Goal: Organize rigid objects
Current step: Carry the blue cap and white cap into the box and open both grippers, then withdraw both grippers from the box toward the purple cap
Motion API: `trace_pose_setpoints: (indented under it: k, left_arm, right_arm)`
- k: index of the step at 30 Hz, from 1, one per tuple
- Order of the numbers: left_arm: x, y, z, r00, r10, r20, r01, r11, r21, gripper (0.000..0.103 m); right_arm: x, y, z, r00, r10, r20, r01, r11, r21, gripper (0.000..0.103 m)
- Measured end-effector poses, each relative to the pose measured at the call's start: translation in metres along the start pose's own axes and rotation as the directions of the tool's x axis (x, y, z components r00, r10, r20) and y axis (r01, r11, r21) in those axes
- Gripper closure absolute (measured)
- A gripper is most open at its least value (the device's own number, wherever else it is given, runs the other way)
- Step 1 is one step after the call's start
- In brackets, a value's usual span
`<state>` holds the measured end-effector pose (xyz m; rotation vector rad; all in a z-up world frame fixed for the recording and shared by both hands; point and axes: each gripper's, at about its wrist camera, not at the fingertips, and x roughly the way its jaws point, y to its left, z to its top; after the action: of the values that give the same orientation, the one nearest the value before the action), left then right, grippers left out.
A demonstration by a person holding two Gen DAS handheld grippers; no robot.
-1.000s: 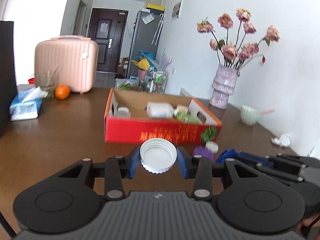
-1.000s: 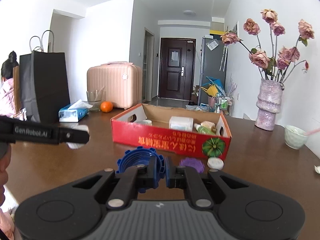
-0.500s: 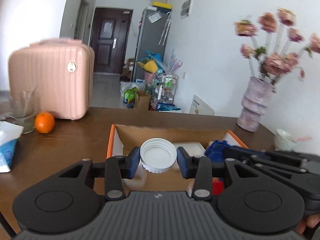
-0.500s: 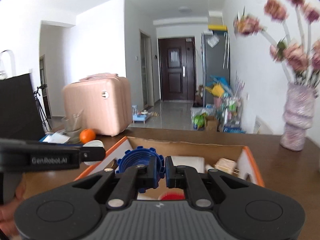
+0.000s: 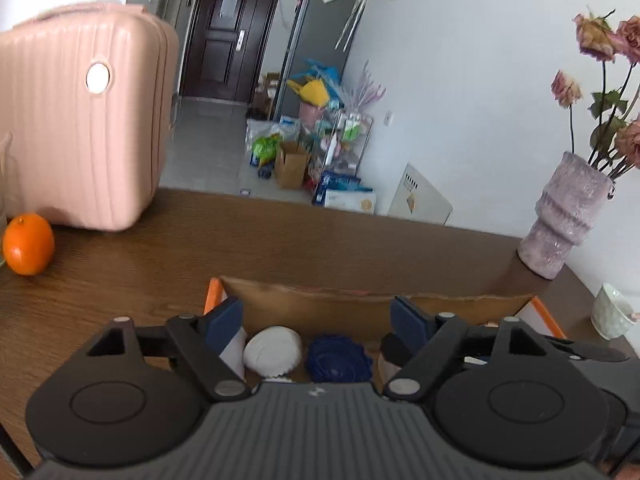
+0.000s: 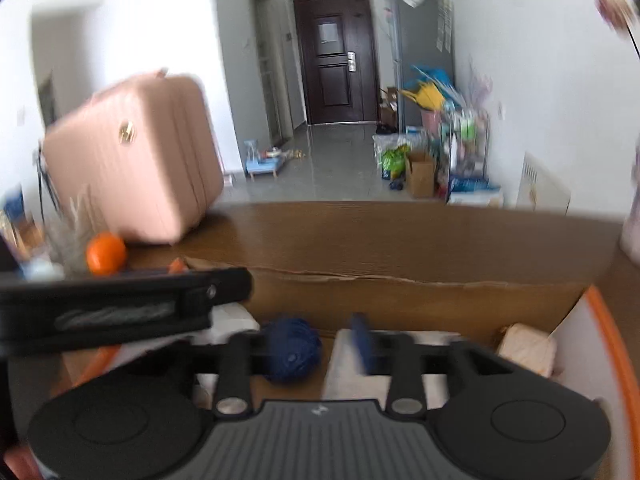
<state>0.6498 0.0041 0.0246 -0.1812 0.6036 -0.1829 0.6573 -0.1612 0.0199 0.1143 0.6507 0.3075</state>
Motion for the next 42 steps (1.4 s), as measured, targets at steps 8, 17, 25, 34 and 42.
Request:
trace_pose_setpoints:
  k: [8, 17, 25, 34, 42]
  left_arm:
    - [-0.004, -0.009, -0.002, 0.999, 0.029, 0.026, -0.030, 0.999, 0.030, 0.017]
    - [-0.039, -0.011, 0.009, 0.992, 0.041, 0.115, -0.049, 0.997, 0.066, 0.011]
    - [-0.122, -0.019, -0.021, 0.982, 0.102, 0.158, -0.120, 0.987, 0.103, 0.006]
    - [-0.249, -0.040, -0.098, 0.975, 0.072, 0.209, -0.109, 0.979, 0.171, 0.001]
    - [-0.350, -0.065, -0.207, 0.962, 0.044, 0.270, -0.096, 0.979, 0.182, 0.000]
  right_arm:
    - [0.001, -0.003, -0.002, 0.999, -0.033, 0.000, 0.033, 0.999, 0.032, 0.032]
    - [-0.014, -0.003, 0.000, 0.992, -0.124, -0.013, 0.123, 0.990, -0.068, 0.020]
    - [-0.127, -0.022, -0.010, 0.983, -0.176, 0.055, 0.180, 0.980, -0.080, 0.012]
    - [-0.276, -0.019, -0.088, 0.967, -0.136, 0.216, 0.148, 0.988, -0.038, 0.008]
    - [-0.364, -0.008, -0.177, 0.952, -0.061, 0.301, 0.082, 0.995, -0.059, 0.003]
